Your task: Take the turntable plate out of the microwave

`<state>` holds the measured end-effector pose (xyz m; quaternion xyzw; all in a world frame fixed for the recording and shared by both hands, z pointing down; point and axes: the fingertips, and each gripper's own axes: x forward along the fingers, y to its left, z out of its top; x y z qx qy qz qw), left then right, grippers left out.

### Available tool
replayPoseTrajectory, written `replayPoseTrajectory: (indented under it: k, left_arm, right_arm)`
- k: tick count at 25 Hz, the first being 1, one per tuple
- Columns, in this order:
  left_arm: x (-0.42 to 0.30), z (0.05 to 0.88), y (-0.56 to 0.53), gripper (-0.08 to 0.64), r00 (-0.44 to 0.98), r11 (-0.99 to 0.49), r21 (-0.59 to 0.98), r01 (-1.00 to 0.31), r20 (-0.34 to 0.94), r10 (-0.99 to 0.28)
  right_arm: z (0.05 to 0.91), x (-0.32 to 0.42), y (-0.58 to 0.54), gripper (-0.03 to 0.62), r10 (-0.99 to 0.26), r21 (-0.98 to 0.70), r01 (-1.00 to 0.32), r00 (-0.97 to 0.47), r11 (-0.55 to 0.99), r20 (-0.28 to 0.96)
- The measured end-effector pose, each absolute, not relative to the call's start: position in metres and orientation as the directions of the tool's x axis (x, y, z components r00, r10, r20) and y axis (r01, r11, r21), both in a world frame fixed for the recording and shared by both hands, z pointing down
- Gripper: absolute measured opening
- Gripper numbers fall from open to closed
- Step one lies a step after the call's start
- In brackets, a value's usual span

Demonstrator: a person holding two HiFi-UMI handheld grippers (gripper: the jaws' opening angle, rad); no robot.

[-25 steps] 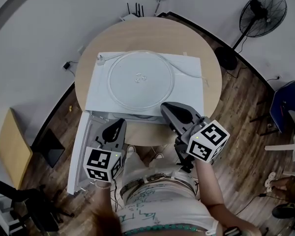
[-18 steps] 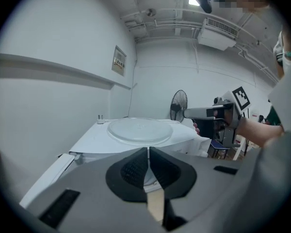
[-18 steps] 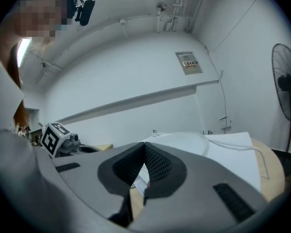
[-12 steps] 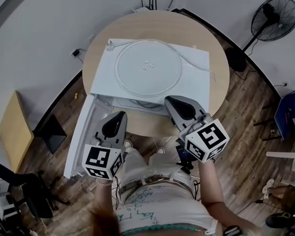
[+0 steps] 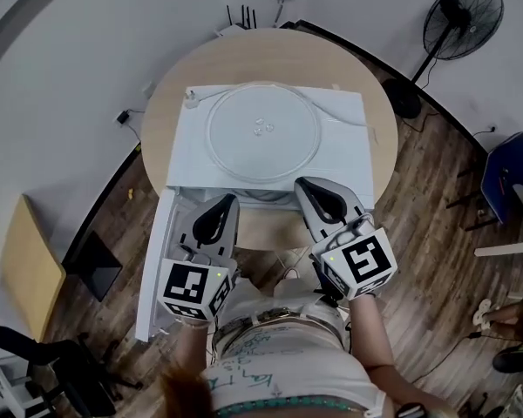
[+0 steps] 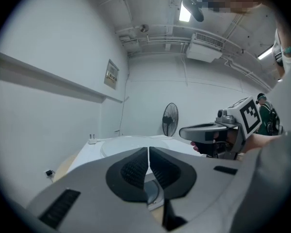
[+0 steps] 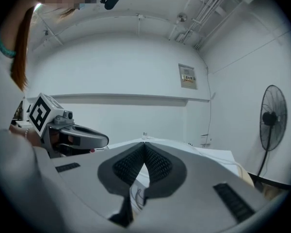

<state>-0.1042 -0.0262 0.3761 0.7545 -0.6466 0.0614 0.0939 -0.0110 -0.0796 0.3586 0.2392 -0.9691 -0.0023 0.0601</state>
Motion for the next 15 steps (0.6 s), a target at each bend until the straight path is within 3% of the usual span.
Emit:
replayPoseTrajectory:
  k: [15]
  left_arm:
    - [-0.107,0.338,-0.039,0.02,0.317,-0.317,0.018,-0.948,0.088,-0.944]
  right_arm:
    - [0.348,-0.037,-0.064,-0.009,-0.59,0.023,-0.59,-0.802,0.807,0.095]
